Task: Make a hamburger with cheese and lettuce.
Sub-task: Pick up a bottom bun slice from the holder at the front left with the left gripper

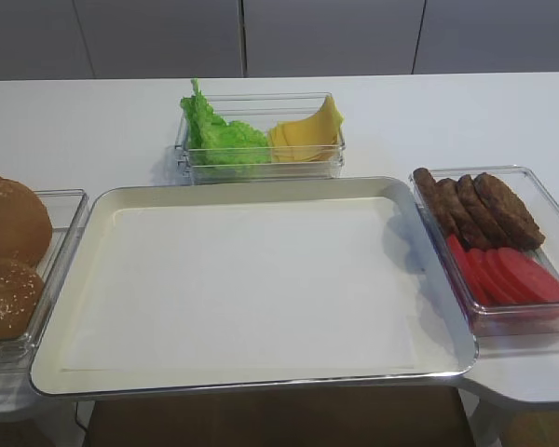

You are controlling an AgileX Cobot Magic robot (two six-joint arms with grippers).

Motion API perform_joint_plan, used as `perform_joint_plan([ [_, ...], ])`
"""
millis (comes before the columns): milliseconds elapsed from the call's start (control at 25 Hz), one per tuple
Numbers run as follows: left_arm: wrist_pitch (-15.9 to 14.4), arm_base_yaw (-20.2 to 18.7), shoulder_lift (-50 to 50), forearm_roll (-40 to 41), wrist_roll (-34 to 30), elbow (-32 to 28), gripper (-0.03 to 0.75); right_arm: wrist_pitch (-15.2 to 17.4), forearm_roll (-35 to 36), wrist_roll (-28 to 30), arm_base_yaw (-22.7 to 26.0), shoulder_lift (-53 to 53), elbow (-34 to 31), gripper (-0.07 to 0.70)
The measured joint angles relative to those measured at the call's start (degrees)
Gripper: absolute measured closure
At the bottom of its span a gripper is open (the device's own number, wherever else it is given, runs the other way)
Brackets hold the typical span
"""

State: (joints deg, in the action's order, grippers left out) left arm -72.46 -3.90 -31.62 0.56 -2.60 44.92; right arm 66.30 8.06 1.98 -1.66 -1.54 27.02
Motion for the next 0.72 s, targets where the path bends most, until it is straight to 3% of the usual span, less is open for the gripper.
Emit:
perform_joint_plan([
  [160,0.0,0.0,-6.63,0.54,0.0,2.54,0.32,1.77,0.0,-0.37,0.0,-5.24,1.39,0.479],
  [400,0.21,0.0,-15.83,5.43,0.76,9.43,0.32,2.17,-2.3,-2.95,0.0,-9.52,3.06,0.127],
  [480,0.33,0.0,-18.41,6.06,1.2,11.74,0.32,2.17,-3.14,-3.24,0.0,-9.66,3.19,0.058],
  [720,0.44,0.0,-24.21,7.18,1.42,16.71,0.32,1.71,-5.2,-3.14,0.0,-9.66,3.19,0.016],
])
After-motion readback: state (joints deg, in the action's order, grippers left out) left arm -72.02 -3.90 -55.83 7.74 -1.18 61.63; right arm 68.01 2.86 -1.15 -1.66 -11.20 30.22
